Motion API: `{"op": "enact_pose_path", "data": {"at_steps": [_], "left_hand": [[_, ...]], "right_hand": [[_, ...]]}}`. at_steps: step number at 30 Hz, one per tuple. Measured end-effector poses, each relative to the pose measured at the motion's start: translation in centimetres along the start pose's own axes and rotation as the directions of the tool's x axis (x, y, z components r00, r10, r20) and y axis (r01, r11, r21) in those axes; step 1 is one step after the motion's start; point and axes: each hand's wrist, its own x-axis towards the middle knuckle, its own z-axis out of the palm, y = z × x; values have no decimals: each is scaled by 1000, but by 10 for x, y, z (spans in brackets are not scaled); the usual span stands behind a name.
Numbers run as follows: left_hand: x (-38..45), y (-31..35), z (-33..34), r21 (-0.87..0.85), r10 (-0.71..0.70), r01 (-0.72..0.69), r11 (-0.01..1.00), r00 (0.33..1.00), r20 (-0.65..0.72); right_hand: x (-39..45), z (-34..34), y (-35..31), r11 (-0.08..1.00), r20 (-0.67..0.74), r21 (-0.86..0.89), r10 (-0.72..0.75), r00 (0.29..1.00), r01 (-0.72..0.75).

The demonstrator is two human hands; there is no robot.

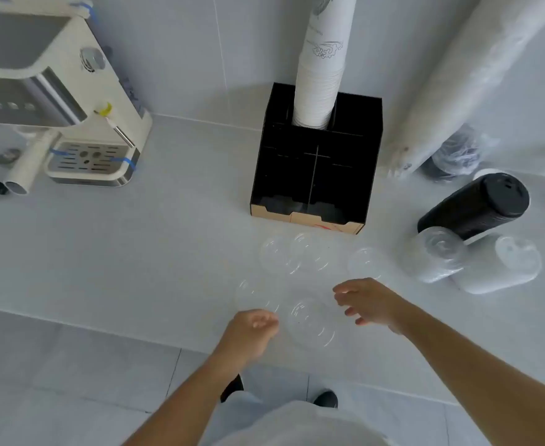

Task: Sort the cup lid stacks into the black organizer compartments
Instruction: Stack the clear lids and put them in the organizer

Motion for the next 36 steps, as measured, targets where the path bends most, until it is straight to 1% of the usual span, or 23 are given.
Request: {"op": "enact_pose_path", "data": {"at_steps": [4,5,10,13,17,22,26,29,33,36], "left_hand": [[-2,-4,19,-200,-61,54,978,998,-26],[-1,-6,24,-223,-76,67,973,997,-32],[6,-9,36,-258,-113,106,960,993,-16],[9,-6,39,-253,-129,116,960,991,-32],[7,4,39,-297,-153,131,946,987,-52],[1,9,36,-245,-94,74,967,993,-72],[3,7,25,-266,-104,47,963,973,-205],[6,10,8,-205,-74,10,979,950,-305],[19,5,-19,-128,-33,-19,992,919,-393],[27,1,-35,-81,-8,-29,996,904,-428]], "right_hand": [[-6,10,19,981,-20,177,83,996,-78],[-7,14,23,973,-12,210,99,995,-94],[-6,28,36,933,-13,341,130,991,-118],[-4,32,35,918,-15,381,129,992,-113],[-1,34,34,906,-30,406,145,989,-120],[-2,34,29,901,-52,423,130,990,-97],[-1,39,13,889,-56,455,96,994,-60],[5,48,-4,890,-57,454,73,996,-39],[16,64,-26,889,-32,457,55,998,-34],[22,75,-37,884,-4,466,47,999,-39]]}}
